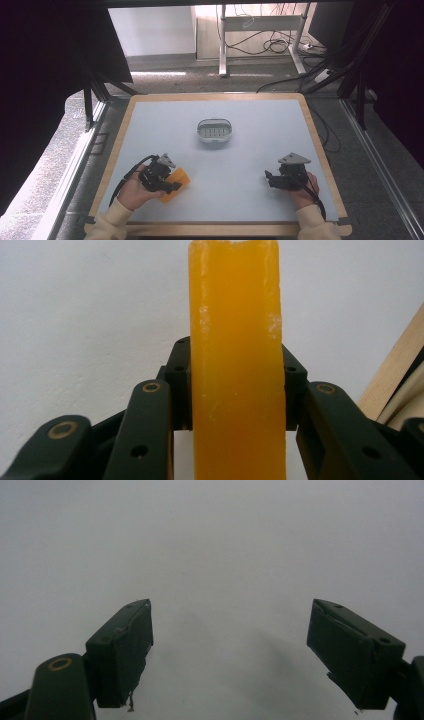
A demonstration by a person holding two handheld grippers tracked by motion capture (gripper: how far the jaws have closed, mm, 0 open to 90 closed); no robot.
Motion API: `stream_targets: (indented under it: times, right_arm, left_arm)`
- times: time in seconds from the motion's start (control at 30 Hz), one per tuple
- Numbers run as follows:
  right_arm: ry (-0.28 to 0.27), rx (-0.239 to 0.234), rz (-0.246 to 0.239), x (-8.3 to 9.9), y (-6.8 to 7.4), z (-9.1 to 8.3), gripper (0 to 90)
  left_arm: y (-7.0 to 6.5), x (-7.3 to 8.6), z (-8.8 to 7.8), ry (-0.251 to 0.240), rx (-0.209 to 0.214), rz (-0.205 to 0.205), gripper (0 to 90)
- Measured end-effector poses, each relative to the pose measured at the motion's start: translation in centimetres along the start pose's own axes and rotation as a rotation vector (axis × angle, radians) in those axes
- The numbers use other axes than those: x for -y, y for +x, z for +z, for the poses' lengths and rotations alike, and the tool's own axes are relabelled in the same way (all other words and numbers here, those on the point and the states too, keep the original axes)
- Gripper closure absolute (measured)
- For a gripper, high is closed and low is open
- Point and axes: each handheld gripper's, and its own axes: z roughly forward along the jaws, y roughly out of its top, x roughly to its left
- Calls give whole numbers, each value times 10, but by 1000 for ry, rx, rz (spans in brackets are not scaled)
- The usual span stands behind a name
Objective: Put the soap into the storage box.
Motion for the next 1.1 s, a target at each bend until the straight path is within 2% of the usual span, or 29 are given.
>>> stream_targets:
  times: [0.07,0.53,0.7,0.8,1.1]
  right_arm:
    - [1,3,-2,0,0,0,189]
    - [5,8,-1,0,1,0,188]
    - [10,5,3,1,1,1,188]
    - [7,4,5,1,1,1,188]
    - [6,2,5,1,1,0,189]
  left_arm:
    - [2,1,-1,-10,13,-7,621]
    - [7,-4,-5,-18,-8,-1,621]
    - [9,-10,-8,-25,-15,8,621]
    - [9,-13,-10,-39,1,12,621]
    - [10,-24,-10,-30,0,37,622]
